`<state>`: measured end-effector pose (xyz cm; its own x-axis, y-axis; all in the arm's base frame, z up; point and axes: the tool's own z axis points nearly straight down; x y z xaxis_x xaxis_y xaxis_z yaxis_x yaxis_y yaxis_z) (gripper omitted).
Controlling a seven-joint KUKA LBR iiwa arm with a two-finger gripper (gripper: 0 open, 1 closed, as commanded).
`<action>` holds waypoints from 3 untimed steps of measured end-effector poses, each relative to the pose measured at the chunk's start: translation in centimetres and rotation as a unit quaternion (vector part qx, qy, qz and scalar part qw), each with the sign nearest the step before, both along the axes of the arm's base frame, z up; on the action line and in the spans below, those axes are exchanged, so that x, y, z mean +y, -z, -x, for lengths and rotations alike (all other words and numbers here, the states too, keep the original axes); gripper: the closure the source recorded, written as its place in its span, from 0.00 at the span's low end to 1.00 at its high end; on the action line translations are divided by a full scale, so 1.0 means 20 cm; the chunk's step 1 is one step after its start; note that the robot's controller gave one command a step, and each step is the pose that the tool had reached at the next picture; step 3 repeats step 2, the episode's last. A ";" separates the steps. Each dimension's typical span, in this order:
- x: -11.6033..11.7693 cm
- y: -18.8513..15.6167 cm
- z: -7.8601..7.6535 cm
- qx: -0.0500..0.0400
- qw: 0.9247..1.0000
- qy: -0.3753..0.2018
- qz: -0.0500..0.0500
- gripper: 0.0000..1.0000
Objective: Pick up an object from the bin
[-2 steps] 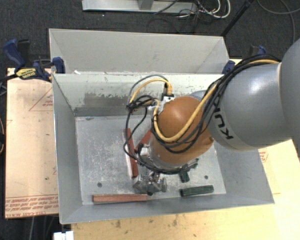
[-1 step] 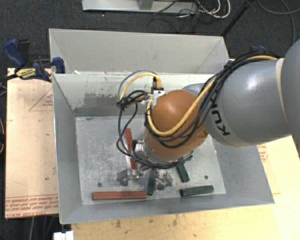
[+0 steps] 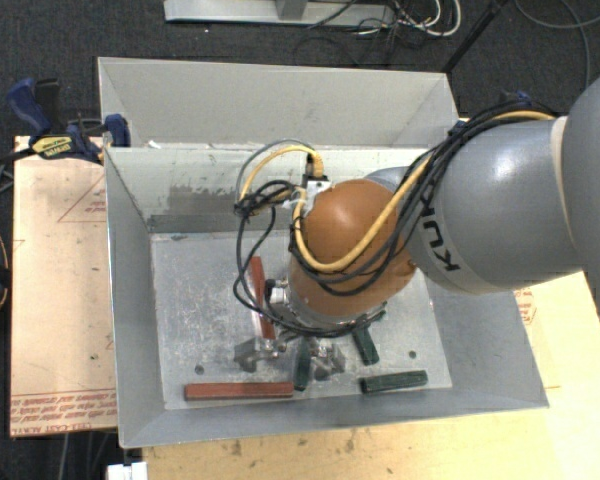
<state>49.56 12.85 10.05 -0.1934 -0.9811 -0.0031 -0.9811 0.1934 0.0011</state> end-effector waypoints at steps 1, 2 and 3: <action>-0.20 0.15 -0.03 0.001 0.985 -0.174 0.001 1.00; -0.20 0.15 -0.03 0.001 0.985 -0.174 0.001 1.00; -0.20 0.15 -0.03 0.001 0.985 -0.174 0.001 1.00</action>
Offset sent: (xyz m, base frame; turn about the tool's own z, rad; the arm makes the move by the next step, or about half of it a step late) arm 0.0000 0.0000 0.0000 0.0000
